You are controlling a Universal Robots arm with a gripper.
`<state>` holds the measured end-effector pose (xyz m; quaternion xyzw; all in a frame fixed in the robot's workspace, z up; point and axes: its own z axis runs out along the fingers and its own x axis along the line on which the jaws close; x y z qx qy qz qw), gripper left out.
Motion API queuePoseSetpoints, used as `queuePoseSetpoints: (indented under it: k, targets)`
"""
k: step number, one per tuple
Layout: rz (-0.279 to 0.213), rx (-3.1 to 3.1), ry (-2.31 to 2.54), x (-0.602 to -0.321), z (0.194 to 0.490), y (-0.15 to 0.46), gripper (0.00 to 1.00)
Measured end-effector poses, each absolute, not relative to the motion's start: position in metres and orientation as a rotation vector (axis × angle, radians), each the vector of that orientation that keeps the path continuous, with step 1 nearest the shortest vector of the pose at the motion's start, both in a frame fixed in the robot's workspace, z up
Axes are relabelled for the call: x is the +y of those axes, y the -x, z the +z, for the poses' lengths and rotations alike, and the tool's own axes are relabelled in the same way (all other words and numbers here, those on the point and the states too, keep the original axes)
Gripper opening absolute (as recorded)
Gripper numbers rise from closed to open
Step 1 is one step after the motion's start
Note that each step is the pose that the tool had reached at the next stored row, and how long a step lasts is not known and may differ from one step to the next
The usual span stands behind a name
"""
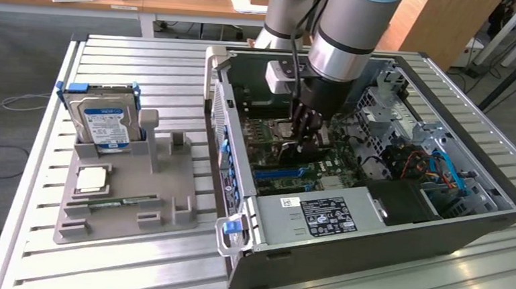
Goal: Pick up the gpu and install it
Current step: 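Insert the gpu into the slot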
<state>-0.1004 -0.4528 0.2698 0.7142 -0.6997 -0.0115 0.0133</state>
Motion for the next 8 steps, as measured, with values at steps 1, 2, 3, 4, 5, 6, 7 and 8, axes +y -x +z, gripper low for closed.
queuePoseSetpoints:
  k: [1, 2, 3, 4, 5, 6, 7, 8]
  targets:
    - [-0.036, -2.180, -2.225, -0.4528, 0.2697, 0.1006, 0.27]
    - [-0.036, -2.180, -2.225, -0.4528, 0.2697, 0.1008, 0.27]
    - [-0.036, -2.180, -2.225, -0.4528, 0.2697, 0.1010, 0.27]
    - [-0.036, -2.180, -2.225, -0.4529, 0.2696, 0.1016, 0.27]
    - [-0.036, -2.180, -2.225, -0.4529, 0.2690, 0.1018, 0.27]
    - [-0.036, -2.180, -2.225, -0.4529, 0.2690, 0.1018, 0.27]
    - [-0.036, -2.180, -2.225, -0.4529, 0.2690, 0.1019, 0.27]
    - [-0.036, -2.180, -2.225, -0.4528, 0.2686, 0.1019, 0.27]
